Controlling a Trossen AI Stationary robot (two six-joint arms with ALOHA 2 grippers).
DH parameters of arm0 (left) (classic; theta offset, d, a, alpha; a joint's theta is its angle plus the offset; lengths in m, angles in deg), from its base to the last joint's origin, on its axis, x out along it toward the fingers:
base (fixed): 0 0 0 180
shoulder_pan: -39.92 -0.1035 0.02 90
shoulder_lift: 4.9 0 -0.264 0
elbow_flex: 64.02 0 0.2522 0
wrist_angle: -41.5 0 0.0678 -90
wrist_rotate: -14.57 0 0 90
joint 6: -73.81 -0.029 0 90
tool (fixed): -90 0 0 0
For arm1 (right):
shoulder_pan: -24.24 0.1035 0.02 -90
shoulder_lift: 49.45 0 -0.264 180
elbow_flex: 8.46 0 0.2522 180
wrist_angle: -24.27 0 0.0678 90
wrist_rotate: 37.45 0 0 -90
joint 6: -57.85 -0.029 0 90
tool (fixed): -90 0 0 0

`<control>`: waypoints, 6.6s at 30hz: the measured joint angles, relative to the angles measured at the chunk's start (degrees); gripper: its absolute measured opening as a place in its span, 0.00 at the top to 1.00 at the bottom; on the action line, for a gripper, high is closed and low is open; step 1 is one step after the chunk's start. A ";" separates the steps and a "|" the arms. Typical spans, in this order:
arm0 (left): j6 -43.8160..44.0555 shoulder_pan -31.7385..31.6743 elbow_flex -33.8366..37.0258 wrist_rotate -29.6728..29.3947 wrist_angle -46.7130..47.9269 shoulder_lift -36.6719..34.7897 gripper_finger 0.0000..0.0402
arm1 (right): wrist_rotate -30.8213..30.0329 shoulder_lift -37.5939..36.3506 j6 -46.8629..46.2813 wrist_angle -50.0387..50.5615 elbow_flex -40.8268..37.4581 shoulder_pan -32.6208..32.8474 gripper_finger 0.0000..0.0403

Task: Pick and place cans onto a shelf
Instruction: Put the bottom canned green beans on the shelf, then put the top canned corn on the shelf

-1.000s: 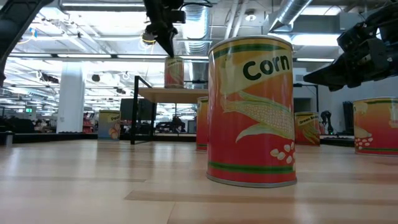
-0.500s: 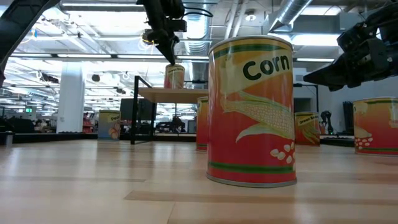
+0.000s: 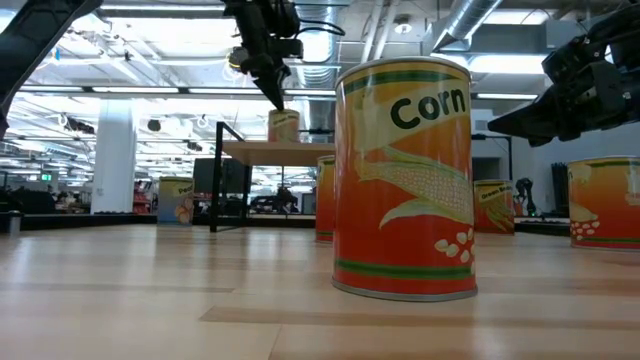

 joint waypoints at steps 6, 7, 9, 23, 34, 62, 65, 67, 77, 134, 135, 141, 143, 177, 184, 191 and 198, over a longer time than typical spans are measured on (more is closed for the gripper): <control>-0.07 0.09 0.00 -0.45 -0.06 0.08 1.00 | 0.00 0.00 -0.02 0.00 0.00 0.00 0.93; -0.07 0.09 0.00 -0.45 0.10 0.08 1.00 | -0.01 0.00 0.00 0.00 0.01 0.00 0.93; -0.02 0.09 -0.02 -0.51 0.38 0.08 1.00 | -0.02 0.00 0.00 0.00 0.00 0.01 0.93; 2.62 0.14 -0.04 -3.57 1.10 0.10 0.96 | 0.00 0.00 -0.01 0.00 0.01 0.00 0.93; 4.81 0.16 -3.04 -4.59 1.06 0.12 0.82 | -0.01 0.00 0.00 0.00 0.00 0.00 0.93; 15.89 13.70 36.16 10.67 -26.59 -29.04 1.00 | -0.01 0.01 -0.01 0.00 0.01 0.01 0.93; 18.96 17.08 47.91 10.69 -38.98 -35.27 1.00 | -0.01 0.02 -0.01 0.01 0.00 0.00 0.93; 22.41 19.27 55.93 10.67 -48.39 -38.92 1.00 | -0.02 0.00 0.00 0.00 0.00 0.00 0.93; 36.58 26.82 89.78 10.61 -95.50 -46.13 1.00 | 0.00 0.00 0.00 0.02 0.00 0.00 0.93; 41.55 28.31 102.93 7.66 -120.31 -46.00 1.00 | -18.98 11.08 3.06 -10.96 13.13 -4.04 0.99; 41.42 28.71 102.95 7.60 -119.31 -46.00 1.00 | -18.00 11.34 3.40 -8.73 13.78 -3.96 0.99; 37.69 32.23 102.95 7.12 -114.55 -45.96 1.00 | -21.44 14.28 -3.09 11.54 21.00 2.63 0.99; 40.05 33.48 102.95 6.85 -115.07 -45.98 1.00 | -22.88 15.70 -7.13 18.05 24.09 6.74 0.99; 40.44 42.43 102.95 -4.67 -113.69 -45.98 1.00 | -16.37 61.96 -81.89 81.19 53.62 31.42 0.53; 40.94 40.31 102.95 -5.36 -113.53 -45.98 1.00 | -14.71 61.96 -82.82 76.67 53.62 22.83 0.58; 42.01 39.22 102.95 -5.35 -111.50 -45.98 1.00 | -9.51 64.70 -84.30 76.93 53.59 16.54 0.62; 41.99 39.24 102.94 -5.31 -110.51 -45.98 1.00 | -5.28 69.41 -88.65 78.36 53.70 14.97 0.57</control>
